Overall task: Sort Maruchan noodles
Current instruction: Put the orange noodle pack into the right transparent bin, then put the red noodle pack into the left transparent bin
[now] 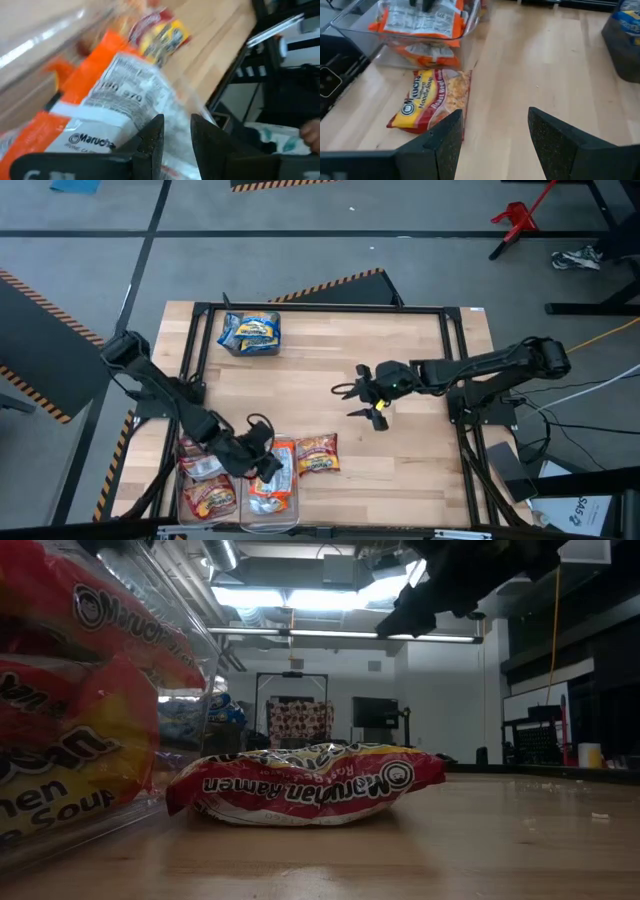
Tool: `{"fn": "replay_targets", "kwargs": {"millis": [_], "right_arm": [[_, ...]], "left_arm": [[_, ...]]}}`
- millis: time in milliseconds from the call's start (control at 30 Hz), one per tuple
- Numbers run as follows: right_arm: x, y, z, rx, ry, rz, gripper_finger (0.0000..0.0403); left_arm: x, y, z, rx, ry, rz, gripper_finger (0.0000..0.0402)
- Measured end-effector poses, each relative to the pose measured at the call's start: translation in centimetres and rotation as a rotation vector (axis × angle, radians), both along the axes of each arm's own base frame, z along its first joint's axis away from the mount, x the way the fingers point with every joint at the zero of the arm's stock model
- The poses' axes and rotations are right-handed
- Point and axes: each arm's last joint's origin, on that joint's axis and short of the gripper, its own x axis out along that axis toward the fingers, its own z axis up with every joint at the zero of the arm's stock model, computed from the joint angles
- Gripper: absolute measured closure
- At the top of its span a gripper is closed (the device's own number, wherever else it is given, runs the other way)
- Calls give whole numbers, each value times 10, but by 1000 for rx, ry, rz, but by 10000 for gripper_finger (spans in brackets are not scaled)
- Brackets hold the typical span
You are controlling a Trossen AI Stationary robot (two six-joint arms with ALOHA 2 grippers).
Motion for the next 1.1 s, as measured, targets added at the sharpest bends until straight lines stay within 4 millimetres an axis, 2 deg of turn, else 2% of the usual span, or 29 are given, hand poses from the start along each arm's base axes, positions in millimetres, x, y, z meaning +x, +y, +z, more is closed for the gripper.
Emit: {"fn": "replay_targets", "kwargs": {"millis": [133, 233, 433, 600, 700, 833, 933, 1100], "right_arm": [[4, 8, -6, -62, 1, -5, 191], [11, 20, -12, -157, -50, 60, 191], [17, 52, -29, -454, -111, 246, 191], [19, 72, -52, -568, -70, 359, 188], [20, 79, -65, -638, -32, 364, 161], [26, 82, -78, -675, -12, 362, 93], [39, 88, -83, -662, -26, 401, 46], [58, 98, -100, -634, 1, 528, 7]], "left_arm": [[-2, -4, -13, 2, 76, 21, 320], [-3, -4, -13, 11, 87, 22, 328], [-7, 3, 8, 16, 1, 38, 341], [-12, 9, 23, 40, -71, 52, 343], [-12, 11, 28, 76, -117, 78, 343], [-8, 15, 31, 111, -159, 99, 343], [-4, 19, 32, 106, -165, 106, 343], [0, 24, 32, 93, -158, 109, 343]]}}
